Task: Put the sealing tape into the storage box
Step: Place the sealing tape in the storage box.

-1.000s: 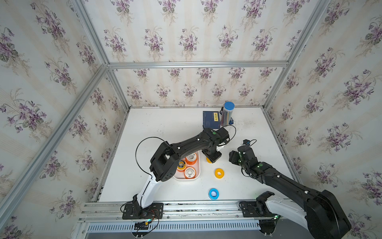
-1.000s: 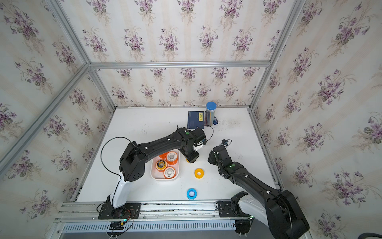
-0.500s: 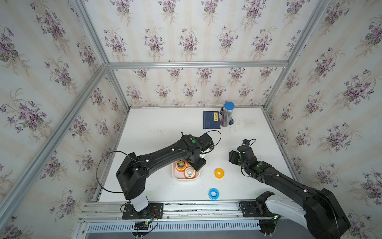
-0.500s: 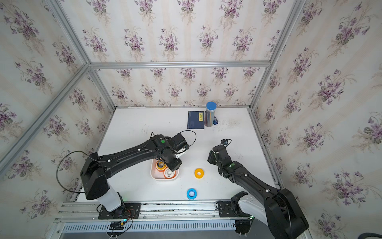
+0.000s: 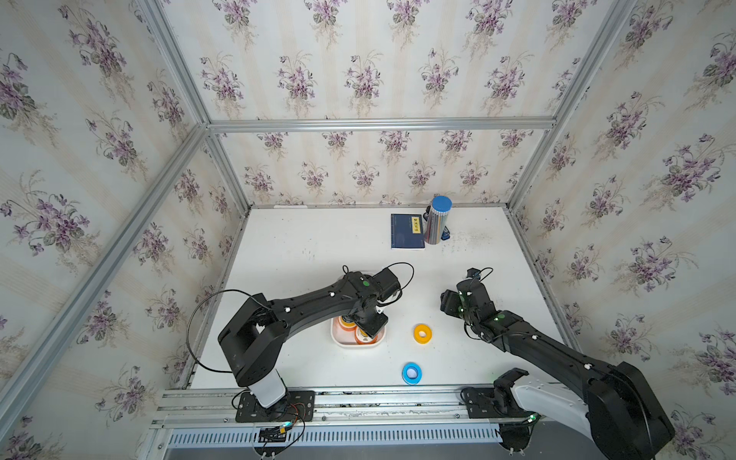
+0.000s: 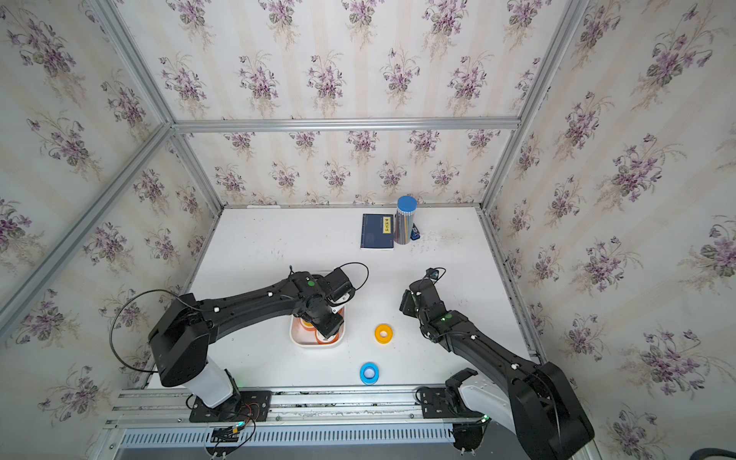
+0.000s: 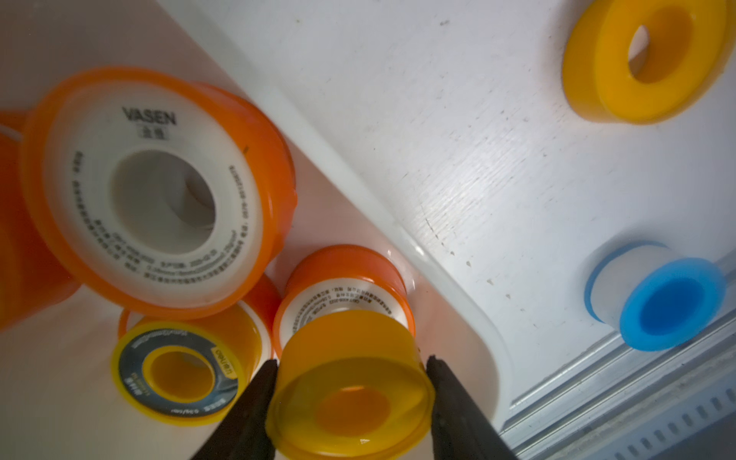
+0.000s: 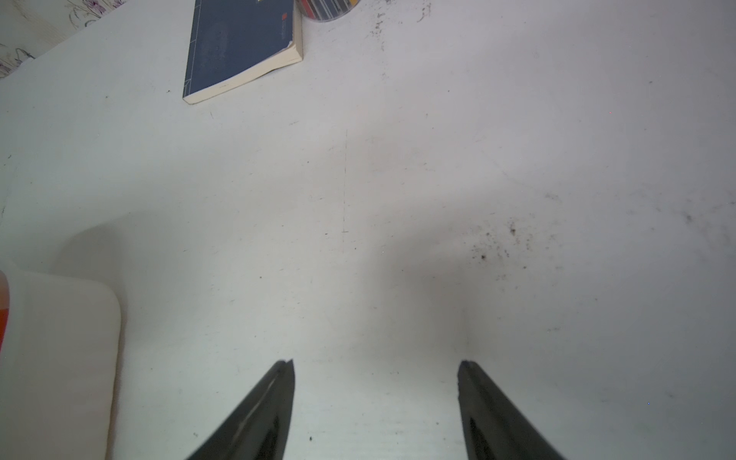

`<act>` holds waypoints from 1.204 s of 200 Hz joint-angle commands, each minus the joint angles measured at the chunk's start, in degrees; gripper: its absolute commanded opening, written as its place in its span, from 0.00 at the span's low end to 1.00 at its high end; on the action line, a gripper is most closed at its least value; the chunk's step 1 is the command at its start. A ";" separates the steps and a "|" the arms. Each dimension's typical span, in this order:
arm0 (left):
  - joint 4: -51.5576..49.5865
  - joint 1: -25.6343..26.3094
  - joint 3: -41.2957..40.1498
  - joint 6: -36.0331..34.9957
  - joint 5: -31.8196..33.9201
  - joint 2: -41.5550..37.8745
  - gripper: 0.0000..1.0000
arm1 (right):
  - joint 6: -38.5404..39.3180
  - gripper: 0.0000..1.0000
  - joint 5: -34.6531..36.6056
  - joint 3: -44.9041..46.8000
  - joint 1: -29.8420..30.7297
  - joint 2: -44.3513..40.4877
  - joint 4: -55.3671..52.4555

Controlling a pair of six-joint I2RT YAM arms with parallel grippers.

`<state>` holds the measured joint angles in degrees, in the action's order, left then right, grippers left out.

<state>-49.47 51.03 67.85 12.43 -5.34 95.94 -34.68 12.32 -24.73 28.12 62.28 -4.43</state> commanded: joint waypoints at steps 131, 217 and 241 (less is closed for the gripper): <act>2.64 -0.65 -1.21 1.21 -0.32 3.40 0.67 | 0.22 0.69 -0.27 -0.44 0.01 0.30 0.55; 3.06 -0.42 -1.73 1.02 -3.97 0.91 0.69 | 0.23 0.69 -0.28 -0.54 0.03 0.58 0.56; 3.08 -0.49 -1.84 1.03 -3.80 0.94 0.69 | 0.22 0.69 -0.43 -0.58 0.01 0.65 0.61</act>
<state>-46.72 50.57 66.06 13.43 -8.23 97.14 -34.65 12.10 -24.88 28.12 62.76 -4.36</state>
